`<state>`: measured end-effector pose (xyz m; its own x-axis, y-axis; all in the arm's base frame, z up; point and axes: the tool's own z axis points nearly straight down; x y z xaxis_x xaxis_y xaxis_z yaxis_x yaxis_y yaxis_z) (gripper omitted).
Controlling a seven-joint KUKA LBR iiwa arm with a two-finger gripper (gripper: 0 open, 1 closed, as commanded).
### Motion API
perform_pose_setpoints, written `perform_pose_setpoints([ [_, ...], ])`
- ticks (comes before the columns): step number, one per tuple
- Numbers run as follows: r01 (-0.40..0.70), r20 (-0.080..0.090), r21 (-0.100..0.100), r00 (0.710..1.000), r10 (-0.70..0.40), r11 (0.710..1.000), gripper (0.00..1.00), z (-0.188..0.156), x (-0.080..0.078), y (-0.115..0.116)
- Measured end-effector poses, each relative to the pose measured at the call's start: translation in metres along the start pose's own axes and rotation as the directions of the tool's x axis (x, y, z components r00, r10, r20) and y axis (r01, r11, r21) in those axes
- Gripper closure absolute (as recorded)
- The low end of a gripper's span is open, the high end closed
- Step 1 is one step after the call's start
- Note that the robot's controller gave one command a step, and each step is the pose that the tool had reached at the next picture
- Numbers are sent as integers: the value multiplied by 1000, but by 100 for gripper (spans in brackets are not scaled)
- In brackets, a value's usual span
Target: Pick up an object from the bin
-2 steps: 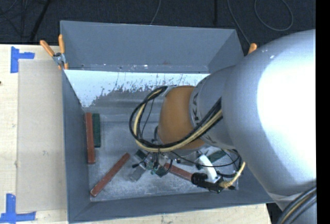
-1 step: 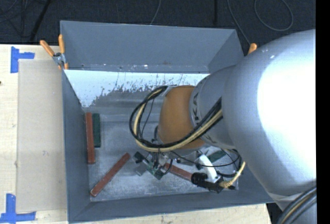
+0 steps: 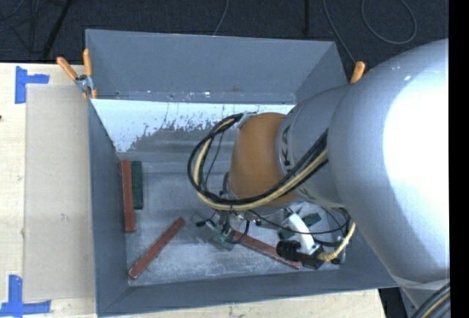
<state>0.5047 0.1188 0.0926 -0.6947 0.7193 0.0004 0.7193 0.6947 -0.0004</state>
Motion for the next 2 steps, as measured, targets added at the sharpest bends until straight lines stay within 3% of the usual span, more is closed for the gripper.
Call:
perform_pose_setpoints([
  [1, 2, 1, -1, 1000, -2, 1000, 100, -38, -1, 0],
  [2, 4, 0, 2, 1000, -4, 1000, 100, -37, -1, -1],
])
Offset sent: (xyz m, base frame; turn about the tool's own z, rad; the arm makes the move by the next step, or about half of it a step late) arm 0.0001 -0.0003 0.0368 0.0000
